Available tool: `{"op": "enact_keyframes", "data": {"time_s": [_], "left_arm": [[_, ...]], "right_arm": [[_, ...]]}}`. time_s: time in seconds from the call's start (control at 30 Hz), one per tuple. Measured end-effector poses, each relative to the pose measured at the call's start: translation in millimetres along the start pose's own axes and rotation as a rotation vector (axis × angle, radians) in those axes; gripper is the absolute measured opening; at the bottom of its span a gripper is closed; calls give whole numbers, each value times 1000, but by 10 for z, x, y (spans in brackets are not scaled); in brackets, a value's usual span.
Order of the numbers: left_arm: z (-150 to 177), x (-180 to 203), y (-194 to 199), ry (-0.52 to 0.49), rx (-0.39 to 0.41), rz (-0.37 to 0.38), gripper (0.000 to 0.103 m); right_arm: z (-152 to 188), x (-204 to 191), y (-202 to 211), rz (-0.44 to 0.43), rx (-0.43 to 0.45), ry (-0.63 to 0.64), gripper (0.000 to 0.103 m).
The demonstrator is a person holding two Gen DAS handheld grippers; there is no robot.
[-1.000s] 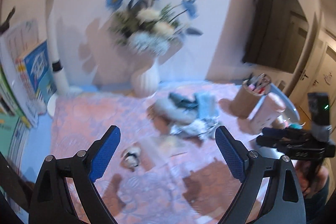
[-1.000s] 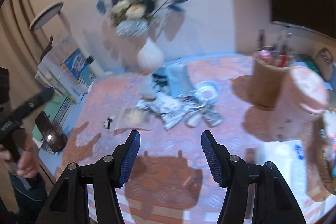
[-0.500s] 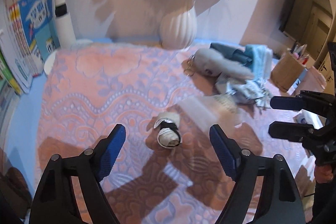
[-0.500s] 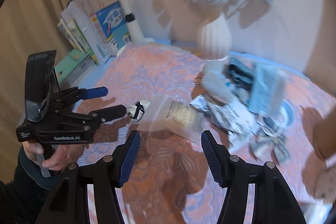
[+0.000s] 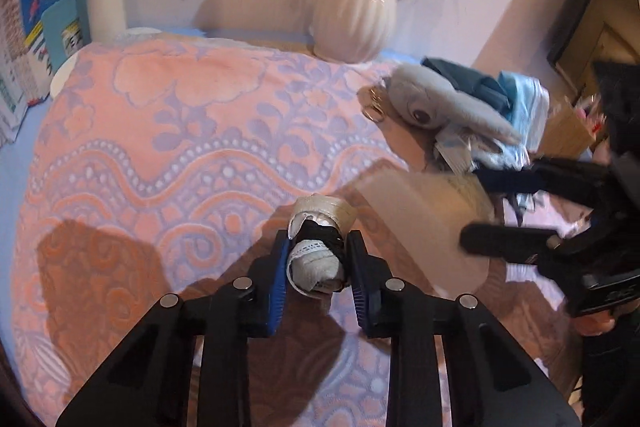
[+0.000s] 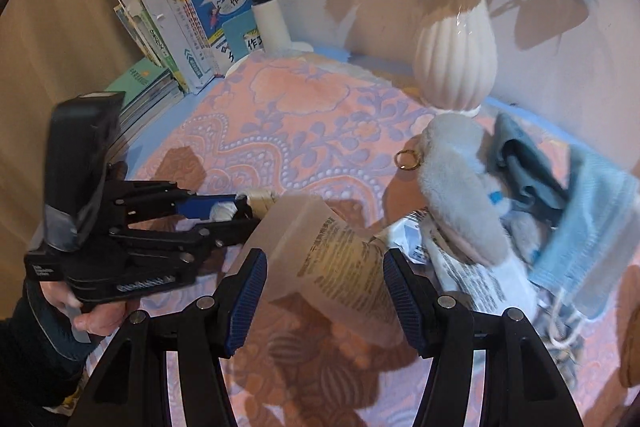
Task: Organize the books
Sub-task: 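Grasp the small white roll with the left tool while the right tool grasps the white printed packet, then carry the white roll and white packet to the glass plate and open both tools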
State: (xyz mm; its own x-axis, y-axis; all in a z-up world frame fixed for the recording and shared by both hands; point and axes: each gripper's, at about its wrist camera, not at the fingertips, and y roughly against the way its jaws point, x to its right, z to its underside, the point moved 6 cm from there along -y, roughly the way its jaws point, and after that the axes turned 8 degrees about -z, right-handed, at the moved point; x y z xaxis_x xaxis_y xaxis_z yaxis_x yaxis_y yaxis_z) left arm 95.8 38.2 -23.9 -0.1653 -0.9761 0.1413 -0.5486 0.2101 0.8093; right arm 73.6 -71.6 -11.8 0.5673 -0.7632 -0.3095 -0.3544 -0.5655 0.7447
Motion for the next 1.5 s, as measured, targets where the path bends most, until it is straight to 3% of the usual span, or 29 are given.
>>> {"op": "enact_keyframes", "data": {"time_s": [0.17,0.37,0.43,0.57,0.73,0.77,0.8,0.9,1.07,1.17,1.5], "left_arm": [[-13,-171,23,99,13,56,25],[-10,-180,41,104,12,72,25],[-14,-182,44,113,11,81,25],[-24,-198,38,129,9,98,25],[-16,-200,49,121,11,90,25],[-16,-199,50,121,12,90,25],[-18,-203,50,121,12,89,25],[-32,-207,47,117,13,86,25],[-50,-108,124,55,54,54,24],[-63,27,254,-3,97,31,24],[-215,855,872,-124,228,115,24]], "right_arm": [[17,1,-152,-77,-40,-15,82],[243,-340,-63,-167,-151,120,85],[319,-418,-53,-133,-171,192,85],[295,-361,-129,50,-155,281,85],[176,-218,-321,51,-137,253,85],[166,-214,-358,42,-136,246,79],[159,-214,-395,30,-129,236,63],[167,-242,-444,12,-111,207,46],[227,-337,-81,58,5,178,44],[312,-372,259,129,54,144,44],[604,-41,1289,302,187,-124,44]]}}
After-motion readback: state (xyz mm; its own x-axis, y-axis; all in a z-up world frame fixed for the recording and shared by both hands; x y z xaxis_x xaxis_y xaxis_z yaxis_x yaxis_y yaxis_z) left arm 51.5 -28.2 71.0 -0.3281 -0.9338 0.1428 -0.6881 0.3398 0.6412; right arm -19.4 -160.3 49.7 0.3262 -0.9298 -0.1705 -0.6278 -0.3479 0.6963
